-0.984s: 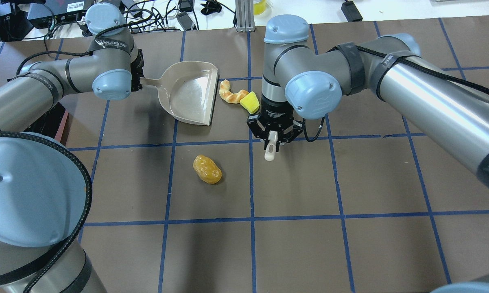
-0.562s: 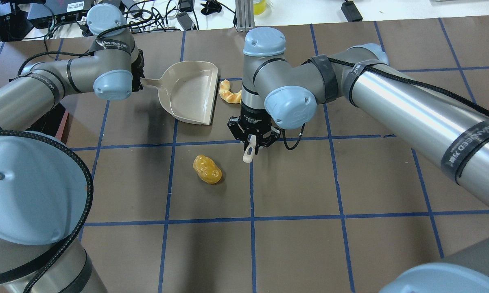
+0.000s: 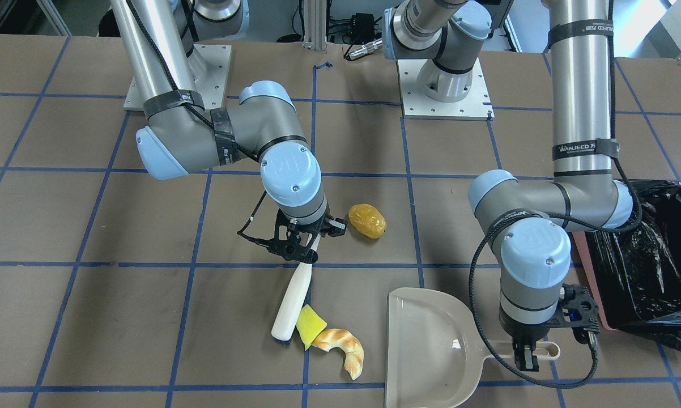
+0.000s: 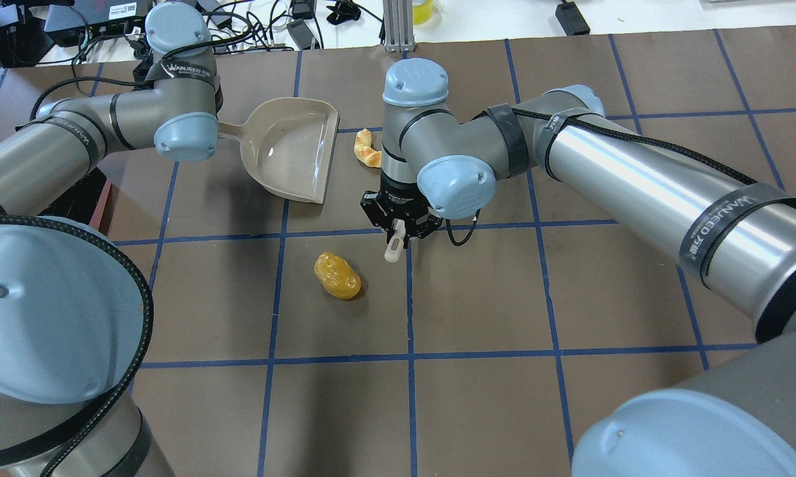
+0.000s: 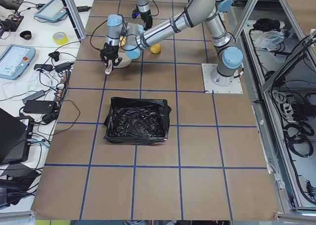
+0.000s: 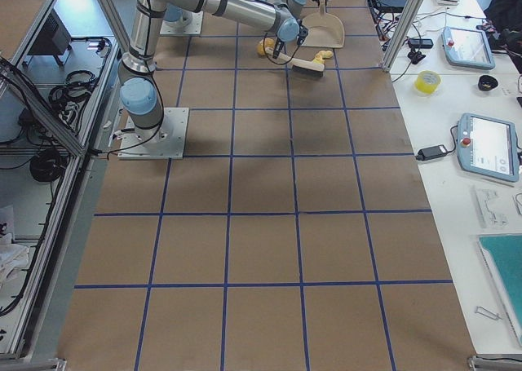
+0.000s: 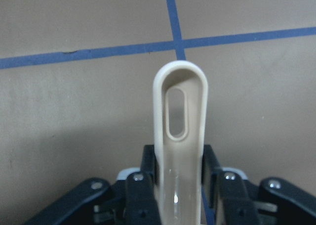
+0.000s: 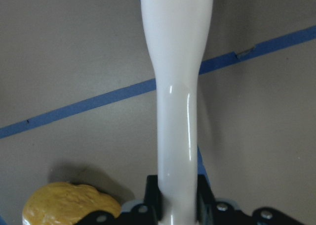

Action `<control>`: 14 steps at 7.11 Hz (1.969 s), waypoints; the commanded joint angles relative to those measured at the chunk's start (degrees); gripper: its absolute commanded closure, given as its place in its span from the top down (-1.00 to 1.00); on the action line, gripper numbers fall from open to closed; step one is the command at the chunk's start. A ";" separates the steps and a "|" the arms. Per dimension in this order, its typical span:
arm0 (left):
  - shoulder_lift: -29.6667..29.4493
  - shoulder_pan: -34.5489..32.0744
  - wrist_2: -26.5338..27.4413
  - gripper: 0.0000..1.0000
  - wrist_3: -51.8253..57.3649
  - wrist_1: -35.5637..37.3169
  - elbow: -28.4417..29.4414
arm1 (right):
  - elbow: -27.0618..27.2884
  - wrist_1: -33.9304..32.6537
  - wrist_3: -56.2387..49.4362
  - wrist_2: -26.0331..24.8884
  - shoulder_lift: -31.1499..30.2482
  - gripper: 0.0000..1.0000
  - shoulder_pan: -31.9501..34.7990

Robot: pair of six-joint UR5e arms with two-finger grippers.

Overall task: Sweep and dump trash into bin
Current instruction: 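Sweep the bread and sponge into the dustpan with the right gripper's brush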

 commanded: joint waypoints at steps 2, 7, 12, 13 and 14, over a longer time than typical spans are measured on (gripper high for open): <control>-0.98 -2.93 5.71 -1.00 0.01 -0.31 -0.06 | -0.09 -0.58 -0.12 0.36 0.49 -1.00 0.03; -1.25 -3.10 5.71 -1.00 -0.34 -0.05 0.03 | -9.03 -2.34 -7.63 8.44 7.50 -1.00 3.27; -1.60 -3.19 5.71 -1.00 -0.69 0.21 0.03 | -16.34 -1.30 -10.84 17.43 11.04 -1.00 4.96; -1.51 -3.19 5.62 -1.00 0.00 0.74 0.03 | -16.61 3.07 -11.01 12.19 10.25 -1.00 4.69; -1.42 -3.19 5.36 -1.00 0.27 0.83 0.03 | -16.35 8.51 -10.93 9.71 7.20 -1.00 4.60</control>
